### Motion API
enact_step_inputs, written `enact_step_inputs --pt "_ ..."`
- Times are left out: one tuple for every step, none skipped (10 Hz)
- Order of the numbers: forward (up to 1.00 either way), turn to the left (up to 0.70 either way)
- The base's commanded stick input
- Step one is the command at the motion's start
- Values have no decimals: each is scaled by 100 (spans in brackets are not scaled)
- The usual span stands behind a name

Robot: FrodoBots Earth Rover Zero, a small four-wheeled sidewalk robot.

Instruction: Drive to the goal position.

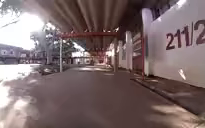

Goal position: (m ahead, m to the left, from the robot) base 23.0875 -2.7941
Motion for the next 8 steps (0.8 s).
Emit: enact_step_inputs --pt "70 0" --pt "70 0" --pt "70 0" --pt "70 0" --pt "70 0" --pt "70 0" --pt "70 0" --pt "70 0"
